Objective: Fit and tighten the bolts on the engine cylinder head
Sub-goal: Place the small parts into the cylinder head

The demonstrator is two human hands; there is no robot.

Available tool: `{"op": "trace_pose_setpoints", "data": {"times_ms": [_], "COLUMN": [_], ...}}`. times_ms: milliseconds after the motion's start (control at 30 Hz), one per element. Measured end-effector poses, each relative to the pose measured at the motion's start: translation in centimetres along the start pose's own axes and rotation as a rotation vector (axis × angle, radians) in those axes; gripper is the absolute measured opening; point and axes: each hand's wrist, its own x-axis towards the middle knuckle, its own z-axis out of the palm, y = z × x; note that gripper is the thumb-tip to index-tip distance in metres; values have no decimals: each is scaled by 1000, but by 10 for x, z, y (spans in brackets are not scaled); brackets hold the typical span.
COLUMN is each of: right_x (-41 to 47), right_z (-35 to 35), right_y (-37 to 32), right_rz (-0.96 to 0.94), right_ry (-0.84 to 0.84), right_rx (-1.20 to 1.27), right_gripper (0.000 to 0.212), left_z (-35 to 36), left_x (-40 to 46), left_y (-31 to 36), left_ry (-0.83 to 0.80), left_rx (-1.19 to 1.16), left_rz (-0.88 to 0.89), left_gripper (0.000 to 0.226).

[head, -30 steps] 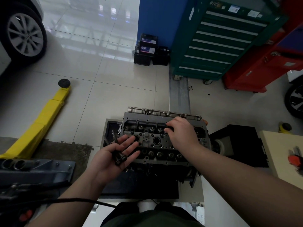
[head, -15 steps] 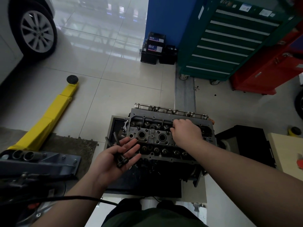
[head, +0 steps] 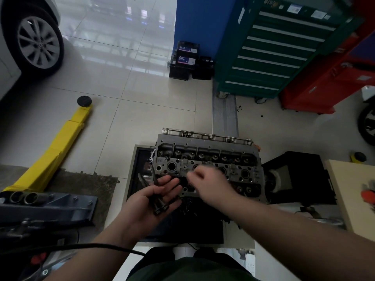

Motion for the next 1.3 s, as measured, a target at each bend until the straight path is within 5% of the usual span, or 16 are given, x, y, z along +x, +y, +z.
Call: {"op": "trace_pose_setpoints", "data": {"times_ms": [100,300,600,800,1000,1300], "right_x": [-41,-64,-76,-83,-76,-67], "right_z": [28,29,14,17,6,-30], "right_y": [-2,2,3,16,37,64], "right_rz": [53,336,483,435,397,234], "right_ry": [-240,-266,-439,-388,-13,85], "right_rx": [159,680,1050,1044,709,526], "right_gripper": [34,19,24,29,18,8], "left_z": [12,28,47,43,32,29], "left_x": [3,4,3,5,13,16], "left_y": [-21,-39,-41,-47,-44,20], "left_ry": [-11,-15,-81,-133,-149,94], "left_rx": [-9,88,285,306,190,108], "left_rz": [-59,-133,-159,-211,-226,133], "left_gripper": [44,41,52,49,54,25]}}
